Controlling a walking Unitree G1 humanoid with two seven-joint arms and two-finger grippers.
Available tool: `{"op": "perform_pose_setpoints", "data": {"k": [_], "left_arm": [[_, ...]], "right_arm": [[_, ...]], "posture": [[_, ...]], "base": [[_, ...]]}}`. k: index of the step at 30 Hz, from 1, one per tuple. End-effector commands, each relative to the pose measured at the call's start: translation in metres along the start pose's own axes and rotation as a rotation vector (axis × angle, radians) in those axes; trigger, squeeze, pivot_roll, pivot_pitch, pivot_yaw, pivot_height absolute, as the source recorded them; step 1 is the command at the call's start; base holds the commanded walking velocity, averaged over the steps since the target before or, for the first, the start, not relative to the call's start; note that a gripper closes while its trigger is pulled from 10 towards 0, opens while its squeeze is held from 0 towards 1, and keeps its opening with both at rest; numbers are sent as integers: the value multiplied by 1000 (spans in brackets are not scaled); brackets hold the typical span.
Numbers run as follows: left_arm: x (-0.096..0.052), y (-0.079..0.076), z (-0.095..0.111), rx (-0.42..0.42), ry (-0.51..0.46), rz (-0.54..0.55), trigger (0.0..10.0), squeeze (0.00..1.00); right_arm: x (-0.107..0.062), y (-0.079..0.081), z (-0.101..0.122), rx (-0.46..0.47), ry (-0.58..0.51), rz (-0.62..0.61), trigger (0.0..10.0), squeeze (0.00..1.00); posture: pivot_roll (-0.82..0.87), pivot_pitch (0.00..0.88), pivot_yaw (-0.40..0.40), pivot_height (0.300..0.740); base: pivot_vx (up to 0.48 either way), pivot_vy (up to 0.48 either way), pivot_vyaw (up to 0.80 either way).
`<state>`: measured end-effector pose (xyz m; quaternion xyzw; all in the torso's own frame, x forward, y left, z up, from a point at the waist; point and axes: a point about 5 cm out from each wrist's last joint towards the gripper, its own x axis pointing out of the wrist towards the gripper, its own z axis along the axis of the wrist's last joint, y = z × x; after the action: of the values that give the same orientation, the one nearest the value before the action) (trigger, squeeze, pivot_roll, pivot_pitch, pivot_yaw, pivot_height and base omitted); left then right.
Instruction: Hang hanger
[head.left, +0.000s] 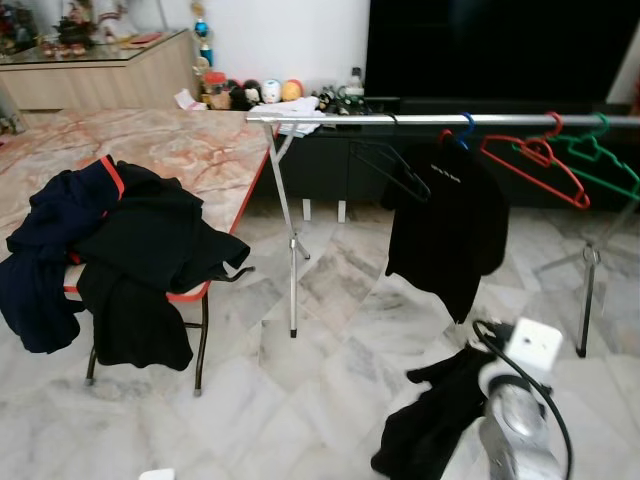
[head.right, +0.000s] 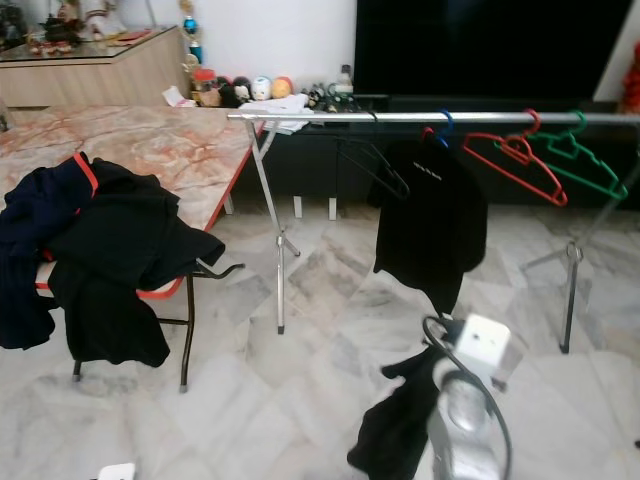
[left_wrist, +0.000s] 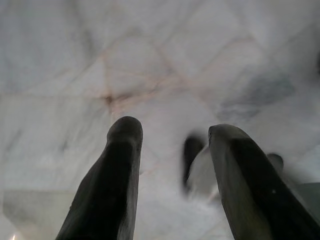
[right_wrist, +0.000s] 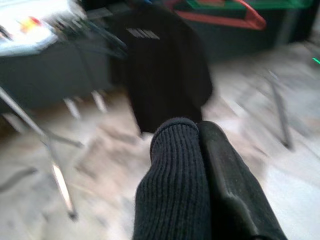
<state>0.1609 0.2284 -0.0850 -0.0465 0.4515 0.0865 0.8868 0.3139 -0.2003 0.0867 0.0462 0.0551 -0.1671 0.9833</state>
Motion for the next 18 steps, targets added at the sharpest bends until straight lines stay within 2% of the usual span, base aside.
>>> {"op": "perform_pose_setpoints", "data": {"k": [1,18], "left_arm": [[-4,11,-13,-1,50,34,10000,0],[-6,23,-17,2,82,54,10000,0]], "right_arm": [[-1,9,4,9,-18,32,10000,0],[-1,10,4,11,-16,39,10000,0]], "posture": [[35,41,50,740],[36,30,48,740]], "base": [[382,0,0],[385,0,0]]}}
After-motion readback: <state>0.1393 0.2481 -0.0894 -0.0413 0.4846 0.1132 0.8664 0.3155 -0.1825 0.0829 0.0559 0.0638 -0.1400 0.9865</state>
